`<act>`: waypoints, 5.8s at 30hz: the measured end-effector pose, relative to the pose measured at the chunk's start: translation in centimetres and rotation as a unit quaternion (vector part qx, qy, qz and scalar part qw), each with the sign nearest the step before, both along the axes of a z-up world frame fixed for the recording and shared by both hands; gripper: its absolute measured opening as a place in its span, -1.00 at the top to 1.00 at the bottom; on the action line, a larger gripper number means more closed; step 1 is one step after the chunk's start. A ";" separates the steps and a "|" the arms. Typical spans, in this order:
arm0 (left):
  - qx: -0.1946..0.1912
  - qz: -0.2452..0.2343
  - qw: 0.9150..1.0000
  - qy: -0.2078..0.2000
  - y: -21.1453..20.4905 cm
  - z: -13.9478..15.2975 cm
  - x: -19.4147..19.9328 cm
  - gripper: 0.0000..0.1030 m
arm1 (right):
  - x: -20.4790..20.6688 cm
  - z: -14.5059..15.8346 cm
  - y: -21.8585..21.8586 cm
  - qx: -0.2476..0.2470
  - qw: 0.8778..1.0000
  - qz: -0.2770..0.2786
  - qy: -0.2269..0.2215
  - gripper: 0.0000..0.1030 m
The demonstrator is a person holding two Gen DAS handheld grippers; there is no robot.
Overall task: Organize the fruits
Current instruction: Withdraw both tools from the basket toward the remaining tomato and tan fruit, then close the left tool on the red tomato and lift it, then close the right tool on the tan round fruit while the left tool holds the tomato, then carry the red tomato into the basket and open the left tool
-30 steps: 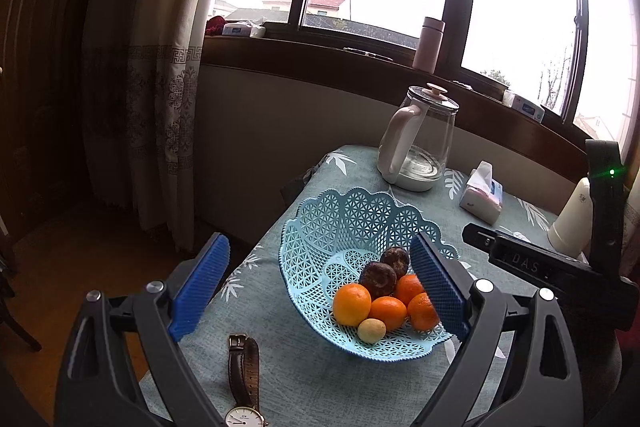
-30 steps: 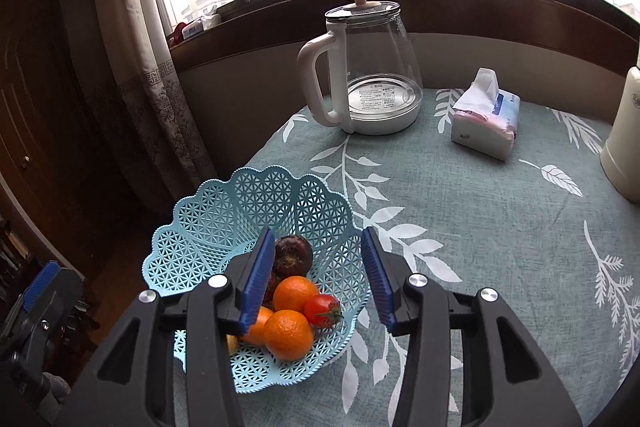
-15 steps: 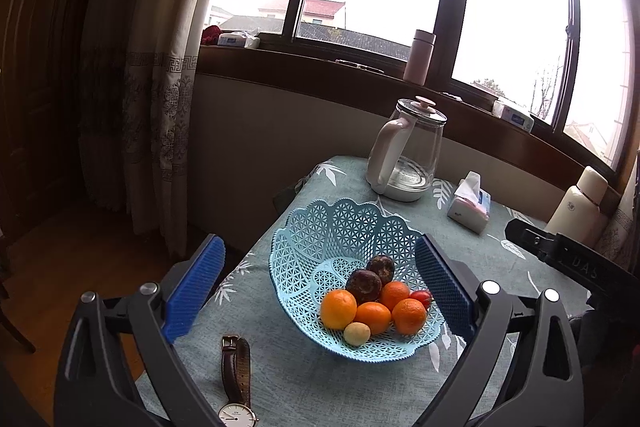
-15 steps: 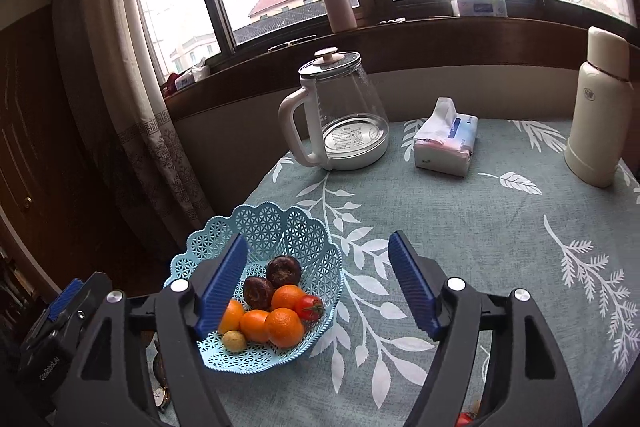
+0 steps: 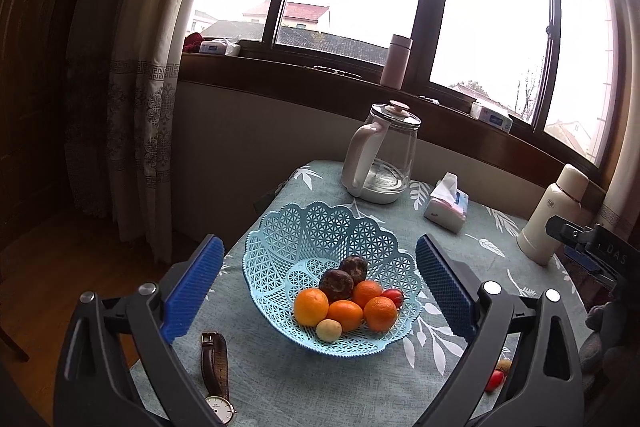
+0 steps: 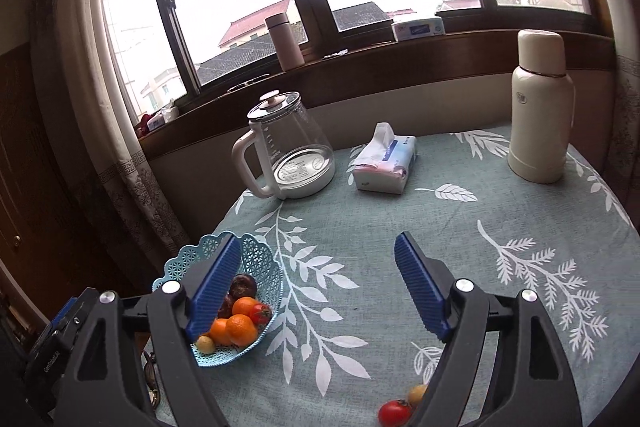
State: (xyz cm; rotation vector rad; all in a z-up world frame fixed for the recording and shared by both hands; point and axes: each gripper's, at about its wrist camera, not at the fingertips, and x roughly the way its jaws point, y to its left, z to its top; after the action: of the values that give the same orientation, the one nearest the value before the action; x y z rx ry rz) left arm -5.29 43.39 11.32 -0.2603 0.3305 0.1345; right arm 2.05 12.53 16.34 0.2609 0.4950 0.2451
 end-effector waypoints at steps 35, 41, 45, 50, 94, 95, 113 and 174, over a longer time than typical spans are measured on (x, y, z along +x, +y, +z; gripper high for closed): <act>0.047 -0.102 0.992 0.051 -8.7 -3.4 2.2 -0.92 | -1.8 -7.9 -9.0 0.007 0.992 -0.083 0.096 -0.54; 0.059 -0.147 0.984 0.079 -11.9 -5.3 2.9 -0.92 | -1.9 -9.3 -10.0 0.011 0.989 -0.090 0.114 -0.54; 0.062 -0.173 0.978 0.100 -13.7 -6.6 3.5 -0.92 | -1.9 -9.9 -10.4 0.014 0.988 -0.091 0.121 -0.54; 0.069 -0.192 0.972 0.118 -15.3 -7.7 4.1 -0.92 | -1.9 -10.4 -10.9 0.019 0.988 -0.092 0.126 -0.54; 0.076 -0.328 0.920 0.199 -21.7 -12.4 5.6 0.43 | -1.1 -13.2 -12.2 0.042 0.983 -0.088 0.155 -0.54; 0.078 -0.324 0.922 0.197 -21.5 -12.3 5.6 0.43 | -1.1 -13.2 -12.1 0.041 0.983 -0.087 0.155 -0.54; 0.083 -0.249 0.948 0.179 -17.0 -11.1 5.0 0.43 | -1.6 -13.4 -6.4 -0.029 0.987 -0.009 0.155 -0.41; 0.065 -0.105 0.985 0.117 -7.0 -6.2 6.4 0.43 | -2.2 -13.2 -3.6 -0.064 0.983 0.033 0.166 0.45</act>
State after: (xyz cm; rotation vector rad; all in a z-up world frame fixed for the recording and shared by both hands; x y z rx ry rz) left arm 1.11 36.35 5.11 -0.0779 0.5784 -0.0217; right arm -0.10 8.92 3.09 0.1594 0.8483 0.2336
